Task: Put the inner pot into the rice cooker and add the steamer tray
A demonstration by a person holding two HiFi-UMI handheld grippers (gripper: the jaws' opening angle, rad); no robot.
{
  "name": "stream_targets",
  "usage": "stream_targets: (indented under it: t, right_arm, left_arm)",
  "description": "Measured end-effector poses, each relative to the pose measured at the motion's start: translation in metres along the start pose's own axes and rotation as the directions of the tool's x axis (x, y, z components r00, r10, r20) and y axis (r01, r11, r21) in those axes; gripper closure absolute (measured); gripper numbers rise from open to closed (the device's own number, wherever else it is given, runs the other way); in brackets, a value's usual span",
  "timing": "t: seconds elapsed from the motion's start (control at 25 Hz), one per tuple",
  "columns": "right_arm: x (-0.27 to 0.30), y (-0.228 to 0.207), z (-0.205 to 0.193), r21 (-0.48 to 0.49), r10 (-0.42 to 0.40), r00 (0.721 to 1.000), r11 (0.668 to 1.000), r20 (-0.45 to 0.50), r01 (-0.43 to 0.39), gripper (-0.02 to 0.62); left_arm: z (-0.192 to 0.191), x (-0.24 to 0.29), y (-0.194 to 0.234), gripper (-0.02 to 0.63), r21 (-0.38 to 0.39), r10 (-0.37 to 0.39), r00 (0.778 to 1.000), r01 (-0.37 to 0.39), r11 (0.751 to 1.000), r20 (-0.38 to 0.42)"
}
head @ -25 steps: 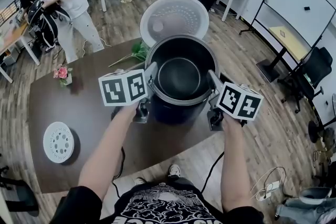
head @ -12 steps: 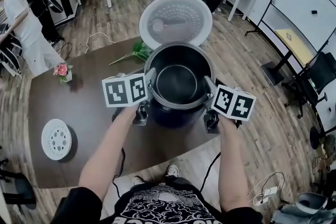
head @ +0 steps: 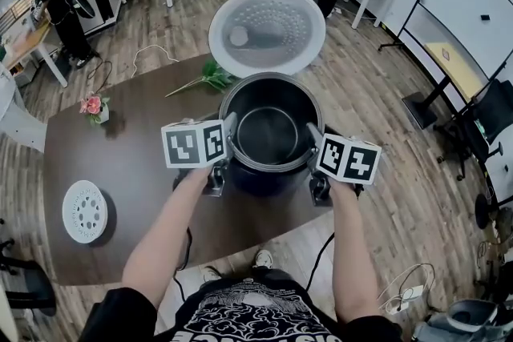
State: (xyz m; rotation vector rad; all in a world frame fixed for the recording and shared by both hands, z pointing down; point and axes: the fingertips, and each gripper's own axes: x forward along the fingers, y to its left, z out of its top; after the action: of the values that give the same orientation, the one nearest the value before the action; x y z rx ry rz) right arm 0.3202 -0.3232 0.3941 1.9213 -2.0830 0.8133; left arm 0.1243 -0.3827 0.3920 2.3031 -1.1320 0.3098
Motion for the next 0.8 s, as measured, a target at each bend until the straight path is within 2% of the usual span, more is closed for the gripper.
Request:
stream_targets:
  t: [0.44,0.6,0.68,0.8]
  right_arm:
    - [0.009,-0.006,-0.008,-0.064,-0.056,0.998,0.996,-0.021,0.055,0.465]
    - [0.012,-0.009,-0.007,-0.145,-0.114,0.993,0.983,-0.003,0.113,0.457]
    - [0.011,-0.01,-0.008,-0.136,-0.116,0.993,0.984,0.008,0.116,0.463]
    - [0.012,-0.01,-0.009,-0.125,-0.107,0.994,0.986,0.014,0.108,0.462]
  left_arm:
    - [-0.008,0.009,0.002,0.491,0.058,0.016,1.0,-0.014,0.998,-0.022]
    - [-0.013,0.013,0.003,0.479,0.095,0.026,0.999,-0.023,0.995,-0.031]
    - [-0.016,0.013,0.003,0.472,0.121,0.036,0.999,-0.032,0.992,-0.03]
    - [-0.017,0.013,0.003,0.472,0.118,0.027,0.999,-0.024,0.993,-0.022]
